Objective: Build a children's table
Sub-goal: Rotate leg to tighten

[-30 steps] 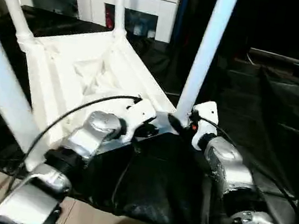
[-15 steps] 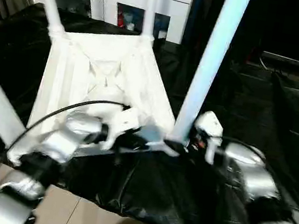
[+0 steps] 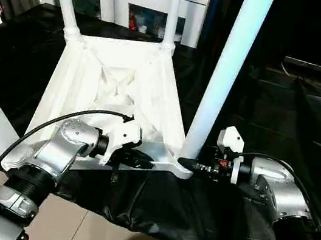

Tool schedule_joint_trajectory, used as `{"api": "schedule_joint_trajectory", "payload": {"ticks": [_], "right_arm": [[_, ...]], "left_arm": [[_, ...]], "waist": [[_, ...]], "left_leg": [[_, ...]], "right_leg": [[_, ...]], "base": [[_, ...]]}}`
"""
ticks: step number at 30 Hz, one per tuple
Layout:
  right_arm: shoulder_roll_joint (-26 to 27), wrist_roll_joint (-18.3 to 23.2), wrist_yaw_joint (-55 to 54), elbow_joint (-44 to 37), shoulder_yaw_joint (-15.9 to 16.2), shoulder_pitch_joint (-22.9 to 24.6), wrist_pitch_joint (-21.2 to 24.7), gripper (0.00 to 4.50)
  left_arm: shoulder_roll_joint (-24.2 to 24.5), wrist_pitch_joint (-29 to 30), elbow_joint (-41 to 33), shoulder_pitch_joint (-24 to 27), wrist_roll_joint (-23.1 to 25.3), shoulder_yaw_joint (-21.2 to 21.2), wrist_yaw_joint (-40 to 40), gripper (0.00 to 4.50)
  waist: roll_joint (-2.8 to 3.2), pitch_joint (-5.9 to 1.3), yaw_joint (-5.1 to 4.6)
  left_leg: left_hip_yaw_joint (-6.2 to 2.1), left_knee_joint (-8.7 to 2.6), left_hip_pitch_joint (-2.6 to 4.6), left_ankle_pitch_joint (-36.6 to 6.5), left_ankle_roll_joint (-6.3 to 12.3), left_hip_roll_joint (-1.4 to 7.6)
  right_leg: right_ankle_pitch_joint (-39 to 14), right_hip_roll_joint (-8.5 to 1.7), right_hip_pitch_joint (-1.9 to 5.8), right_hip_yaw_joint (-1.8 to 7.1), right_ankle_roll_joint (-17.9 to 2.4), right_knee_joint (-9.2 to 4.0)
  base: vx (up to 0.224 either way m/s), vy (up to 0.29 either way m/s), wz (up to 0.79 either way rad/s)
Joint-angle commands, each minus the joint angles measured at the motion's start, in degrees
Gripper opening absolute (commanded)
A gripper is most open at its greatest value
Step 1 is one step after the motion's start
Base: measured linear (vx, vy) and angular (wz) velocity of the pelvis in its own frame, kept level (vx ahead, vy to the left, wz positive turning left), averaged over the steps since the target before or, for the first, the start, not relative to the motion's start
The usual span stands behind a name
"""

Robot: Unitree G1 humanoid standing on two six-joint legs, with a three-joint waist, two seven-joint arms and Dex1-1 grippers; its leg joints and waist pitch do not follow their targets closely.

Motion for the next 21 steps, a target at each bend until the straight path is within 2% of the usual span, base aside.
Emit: {"api": "schedule_joint_trajectory", "payload": {"ticks": [1,3,8,10,11,12,13,14,16,17,18,19,20,21], "right_arm": [[0.06,0.87,2.47,-1.68,1.36,0.09,0.93,1.98],[-0.01,1.01,2.68,-1.96,1.44,0.36,1.25,1.95],[0.91,0.40,0.81,-2.05,1.81,1.80,1.78,1.95],[1.27,0.13,-0.11,-1.93,1.78,1.90,1.84,1.94],[3.84,-1.04,-5.70,-1.18,1.45,2.36,2.03,1.94],[4.81,-1.71,-8.14,-0.73,1.34,2.43,1.97,1.94],[7.72,-3.92,-16.02,1.85,0.81,1.98,0.85,1.94],[8.55,-4.51,-18.28,2.72,0.63,1.77,0.42,1.94],[11.39,-6.07,-25.25,5.02,0.30,0.92,0.95,1.93],[12.88,-6.62,-28.69,6.17,0.06,0.32,1.40,1.93],[12.98,-6.65,-28.93,6.25,0.04,0.27,1.44,1.93],[15.37,-6.95,-33.76,7.94,-0.49,-0.80,2.12,1.93],[16.21,-7.30,-35.38,8.46,-0.55,-1.26,1.96,1.93],[16.96,-7.67,-36.84,8.95,-0.60,-1.70,1.80,1.93]], "left_arm": [[-0.71,-0.72,-3.21,-1.25,-2.28,0.56,-0.32,0.00],[-0.80,-0.65,-3.16,-1.24,-2.16,0.58,-0.06,0.00],[-2.81,-0.36,-0.34,-2.48,0.62,0.89,6.35,0.00],[-3.29,-0.19,0.15,-2.74,0.85,1.05,7.38,0.00],[-5.75,0.74,2.32,-4.41,2.21,1.41,12.56,0.00],[-6.61,1.13,3.04,-5.04,2.69,1.49,14.31,0.00],[-8.80,2.09,4.65,-6.60,3.54,1.76,18.37,0.00],[-9.66,2.45,5.23,-7.20,3.74,1.91,19.87,0.00],[-12.45,3.40,6.93,-8.88,4.19,2.34,24.15,0.00],[-13.63,3.74,7.67,-9.55,4.44,2.50,26.03,0.00],[-13.71,3.76,7.72,-9.60,4.46,2.51,26.16,0.00],[-15.52,4.14,8.84,-10.55,4.84,2.83,28.68,0.00],[-15.98,3.96,9.32,-10.85,4.98,2.87,29.32,0.00],[-16.40,3.78,9.78,-11.12,5.11,2.90,29.87,0.00]], "waist": [[-0.39,-4.30,-0.10],[-0.41,-4.32,0.02],[-0.38,-4.32,0.44],[-0.44,-4.10,0.42],[-0.58,-4.12,0.38],[-0.50,-3.95,0.27],[-0.57,-3.85,0.05],[-0.60,-3.86,-0.05],[-0.56,-3.67,-0.66],[-0.67,-3.68,-1.08],[-0.67,-3.68,-1.08],[-0.53,-3.57,-1.72],[-0.53,-3.58,-1.86],[-0.27,-3.65,-2.16]], "left_leg": [[-1.05,-4.22,1.30,-13.74,1.70,2.58],[-1.02,-4.18,1.29,-13.29,1.88,2.58],[-1.00,-4.12,1.42,-13.10,1.99,2.63],[-1.04,-4.31,1.53,-15.15,1.23,2.56],[-1.09,-4.35,1.48,-15.38,1.10,2.55],[-1.03,-4.44,1.54,-15.53,0.88,2.51],[-1.22,-4.44,1.99,-17.57,-0.57,2.34],[-1.42,-4.62,1.66,-17.53,-0.95,2.30],[-1.61,-4.72,1.86,-19.59,-1.84,2.12],[-1.75,-4.70,1.91,-20.50,-1.83,2.04],[-1.75,-4.70,1.91,-20.50,-1.83,2.04],[-1.85,-4.77,1.84,-21.28,-1.56,1.99],[-1.92,-4.81,1.81,-21.44,-1.62,1.98],[-1.92,-4.81,1.87,-21.95,-1.64,1.92]], "right_leg": [[-14.74,-2.80,2.95,2.72,-12.46,-3.57],[-14.29,-2.77,2.96,2.72,-12.50,-3.50],[-14.30,-2.81,2.85,2.76,-12.46,-3.59],[-17.44,-2.89,2.80,2.74,-11.66,-4.02],[-18.22,-2.93,2.90,2.72,-11.31,-4.04],[-19.18,-2.81,2.63,2.82,-10.79,-4.30],[-22.67,-3.04,2.36,2.83,-9.98,-4.76],[-23.63,-3.17,2.67,2.70,-9.50,-4.74],[-27.92,-3.22,2.47,2.43,-7.79,-5.45],[-29.45,-3.19,2.50,2.25,-6.99,-5.73],[-29.45,-3.19,2.50,2.25,-6.99,-5.73],[-30.69,-3.14,2.41,2.12,-6.38,-6.06],[-31.03,-3.15,2.41,2.06,-6.14,-6.18],[-30.76,-3.07,2.30,2.04,-6.03,-6.33]], "base": [[0.000,0.000,0.00],[0.000,0.000,0.00],[0.000,0.000,0.00],[0.000,0.000,0.00],[0.000,0.000,0.00],[0.000,0.000,0.00],[0.000,0.000,0.00],[-0.052,-0.006,0.00],[0.000,0.000,0.00],[0.000,0.000,0.00],[0.000,0.000,0.00],[0.000,0.000,0.00],[0.000,0.000,0.00],[0.000,0.000,0.00]]}}
